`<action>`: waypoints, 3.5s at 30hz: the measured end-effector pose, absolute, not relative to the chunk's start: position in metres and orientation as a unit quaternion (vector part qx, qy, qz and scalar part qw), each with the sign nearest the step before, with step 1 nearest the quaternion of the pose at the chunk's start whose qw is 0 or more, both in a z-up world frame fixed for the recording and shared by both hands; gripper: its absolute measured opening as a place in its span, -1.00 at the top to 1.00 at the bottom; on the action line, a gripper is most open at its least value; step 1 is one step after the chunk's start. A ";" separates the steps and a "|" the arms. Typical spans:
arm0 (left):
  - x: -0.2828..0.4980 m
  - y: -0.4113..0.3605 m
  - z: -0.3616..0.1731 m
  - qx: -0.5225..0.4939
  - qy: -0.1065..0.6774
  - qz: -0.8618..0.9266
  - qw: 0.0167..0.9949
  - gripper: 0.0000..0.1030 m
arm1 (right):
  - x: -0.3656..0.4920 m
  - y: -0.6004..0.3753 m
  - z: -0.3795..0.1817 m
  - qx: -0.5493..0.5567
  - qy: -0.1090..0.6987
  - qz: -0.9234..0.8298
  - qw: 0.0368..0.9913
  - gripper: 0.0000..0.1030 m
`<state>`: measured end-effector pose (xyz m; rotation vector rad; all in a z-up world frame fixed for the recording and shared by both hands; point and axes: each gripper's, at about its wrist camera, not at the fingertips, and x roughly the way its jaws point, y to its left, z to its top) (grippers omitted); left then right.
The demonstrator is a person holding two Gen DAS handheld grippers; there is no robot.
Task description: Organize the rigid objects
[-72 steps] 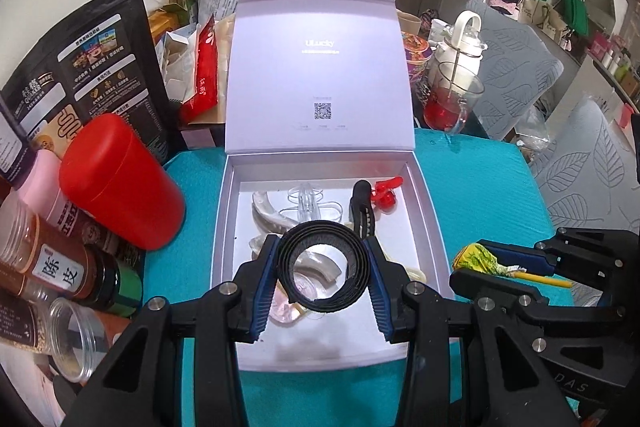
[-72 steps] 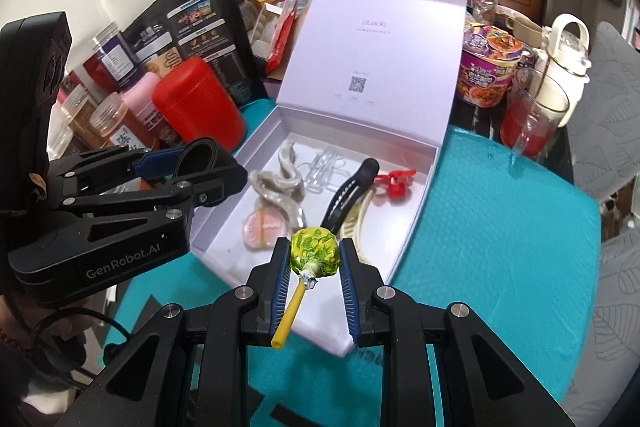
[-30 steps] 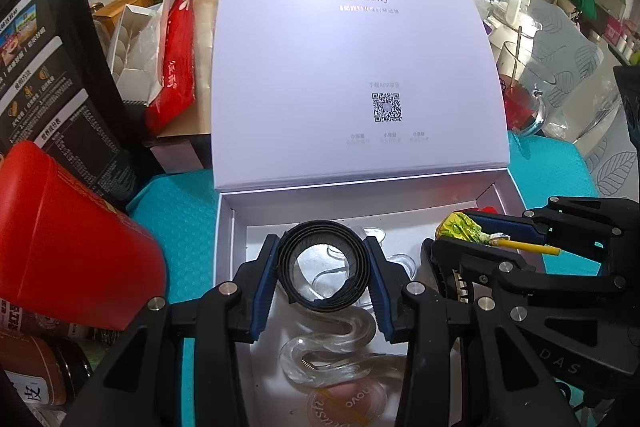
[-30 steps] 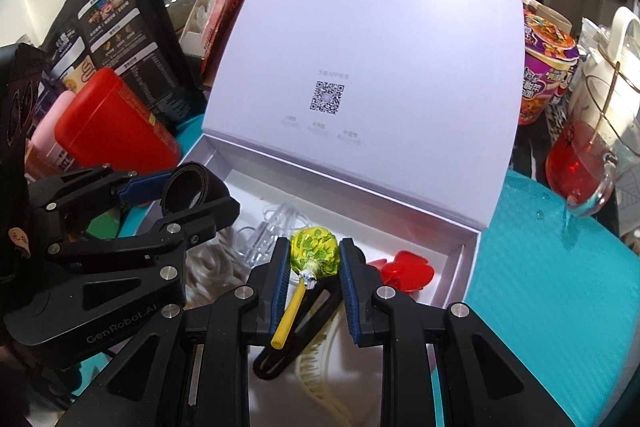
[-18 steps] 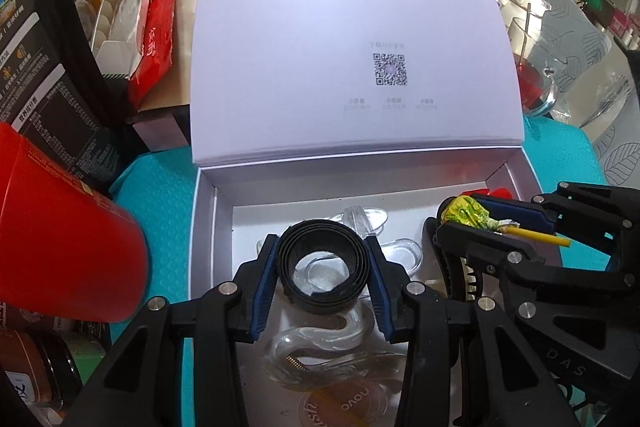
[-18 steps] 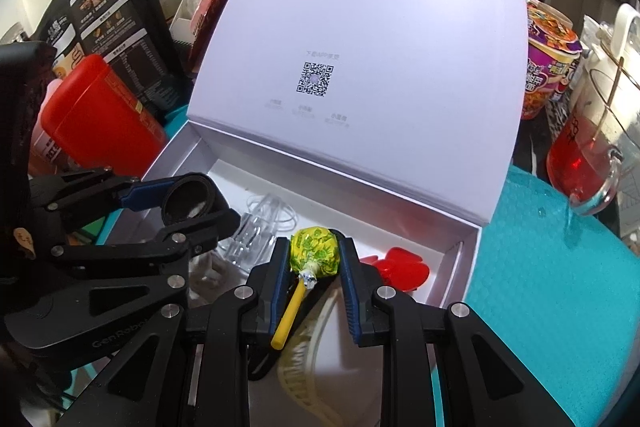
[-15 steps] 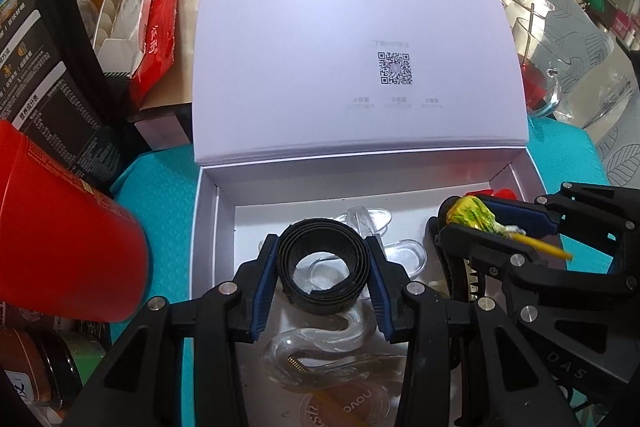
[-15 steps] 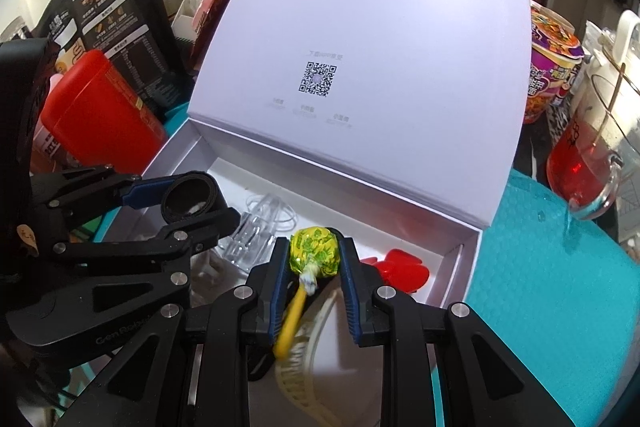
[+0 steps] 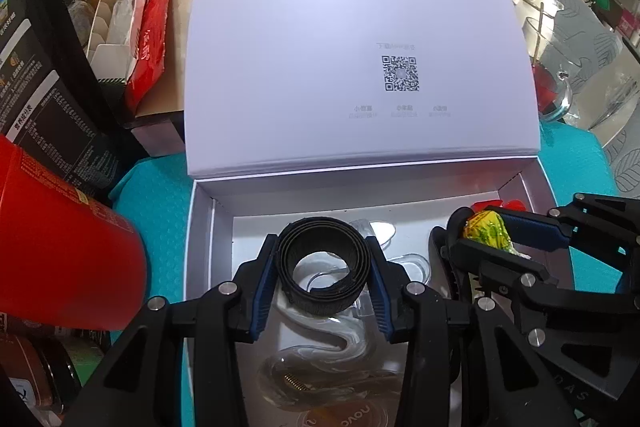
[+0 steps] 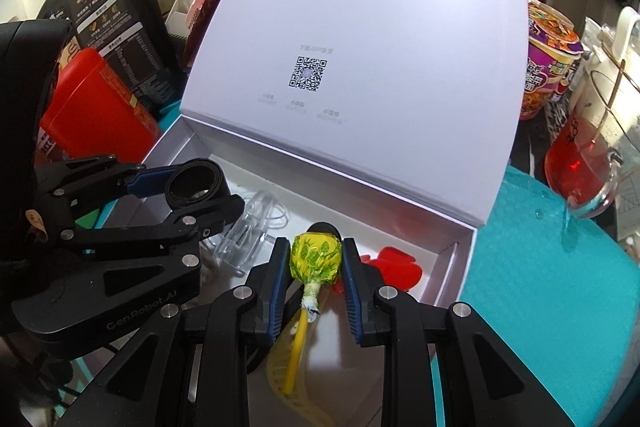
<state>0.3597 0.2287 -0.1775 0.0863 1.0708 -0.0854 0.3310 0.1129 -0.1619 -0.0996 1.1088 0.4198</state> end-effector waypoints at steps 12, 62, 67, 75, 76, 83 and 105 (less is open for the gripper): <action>0.359 0.221 -0.162 0.031 0.506 -0.021 0.862 -0.43 | 0.321 0.095 -0.143 -0.050 0.512 0.187 0.837 0.24; 0.167 0.181 0.036 0.015 0.377 0.039 0.925 -0.51 | 0.157 0.044 0.051 -0.058 0.366 0.180 0.911 -0.27; 0.141 0.168 0.048 0.025 0.371 0.043 0.927 -0.52 | 0.133 0.031 0.066 -0.046 0.359 0.178 0.915 -0.35; 0.096 0.147 0.052 0.033 0.371 0.049 0.927 -0.52 | 0.092 0.014 0.077 -0.054 0.362 0.178 0.913 -0.37; 0.091 0.146 0.052 0.031 0.373 0.050 0.926 -0.52 | 0.088 0.013 0.077 -0.058 0.363 0.178 0.913 -0.37; 0.054 0.139 0.050 0.020 0.377 0.066 0.924 -0.52 | 0.050 0.005 0.078 -0.069 0.364 0.177 0.912 -0.40; 0.011 0.107 0.059 0.032 0.355 0.064 0.932 -0.52 | -0.004 -0.027 0.083 -0.056 0.363 0.163 0.916 -0.41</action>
